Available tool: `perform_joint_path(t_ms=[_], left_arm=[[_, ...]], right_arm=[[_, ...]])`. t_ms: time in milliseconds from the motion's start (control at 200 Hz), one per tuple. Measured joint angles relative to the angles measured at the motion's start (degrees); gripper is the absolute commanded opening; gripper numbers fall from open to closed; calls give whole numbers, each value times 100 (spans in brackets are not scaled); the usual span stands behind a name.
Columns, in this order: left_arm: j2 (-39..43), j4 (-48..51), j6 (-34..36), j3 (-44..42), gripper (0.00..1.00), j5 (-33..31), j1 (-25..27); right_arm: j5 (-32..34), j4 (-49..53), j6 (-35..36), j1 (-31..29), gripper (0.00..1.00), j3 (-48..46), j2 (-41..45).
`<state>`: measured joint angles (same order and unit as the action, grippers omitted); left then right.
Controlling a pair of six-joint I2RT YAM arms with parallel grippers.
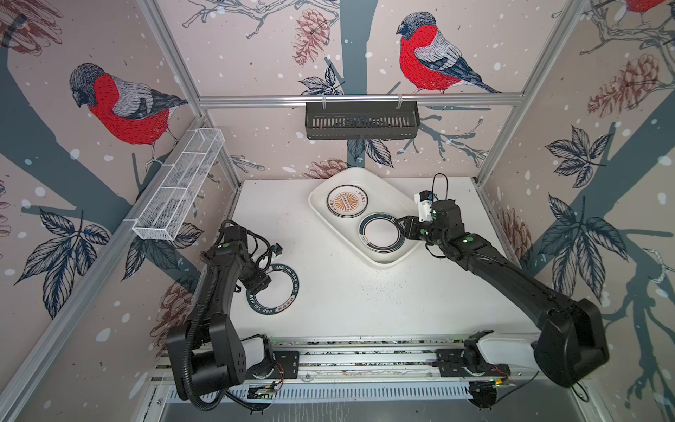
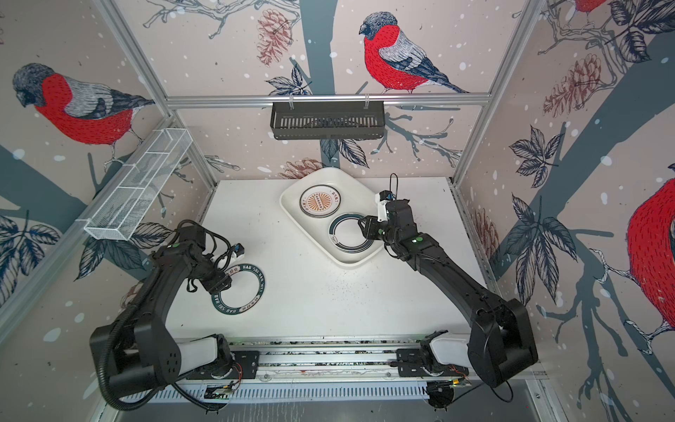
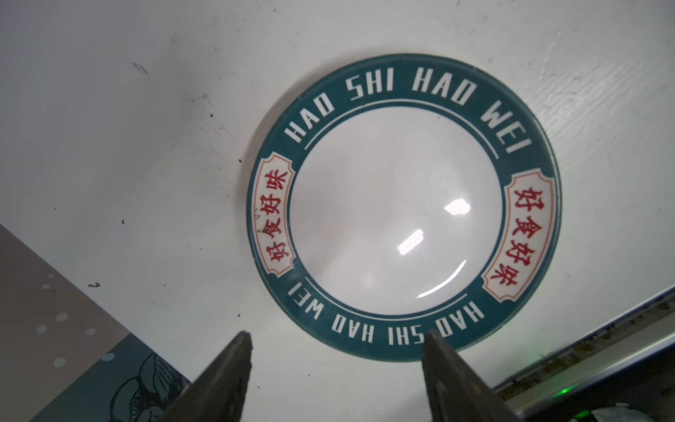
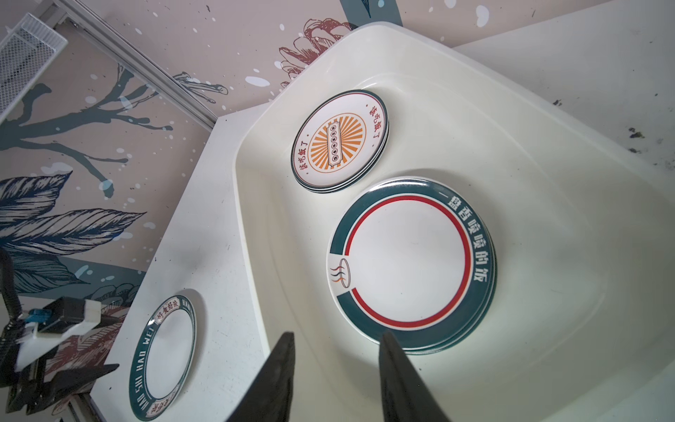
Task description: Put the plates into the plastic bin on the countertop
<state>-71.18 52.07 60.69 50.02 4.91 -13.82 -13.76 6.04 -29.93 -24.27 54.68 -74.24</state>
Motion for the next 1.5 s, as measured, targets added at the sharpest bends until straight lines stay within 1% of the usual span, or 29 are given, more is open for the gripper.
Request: perform_joint_path(t_ms=[95,175,290,440,595,795,1211,1501], left_arm=[[103,0,262,-120,73,-190,-199],[195,-17,461,-256,72,-219,-444],[247,-61,793,-481,72,-339,-929],[247,-175,1187,-704,71,-315,-1491],[179,-262,1532,-885,69,-247,-1753],[-20,-393,1773,-988,66,-170,-1799],[-822,-813,1698,-828,62,-122,-1786],[-953,-1080,1408,-1016,60,-44,-1338]], right_arm=[[22,122,-9,2,40,101,11],[24,232,-33,11,40,210,11],[37,382,-146,13,40,365,11],[63,505,-181,9,40,511,11],[63,511,-304,0,40,621,-4],[63,560,-326,0,40,638,-31],[157,595,-328,0,40,551,136],[149,595,-455,-11,40,509,317]])
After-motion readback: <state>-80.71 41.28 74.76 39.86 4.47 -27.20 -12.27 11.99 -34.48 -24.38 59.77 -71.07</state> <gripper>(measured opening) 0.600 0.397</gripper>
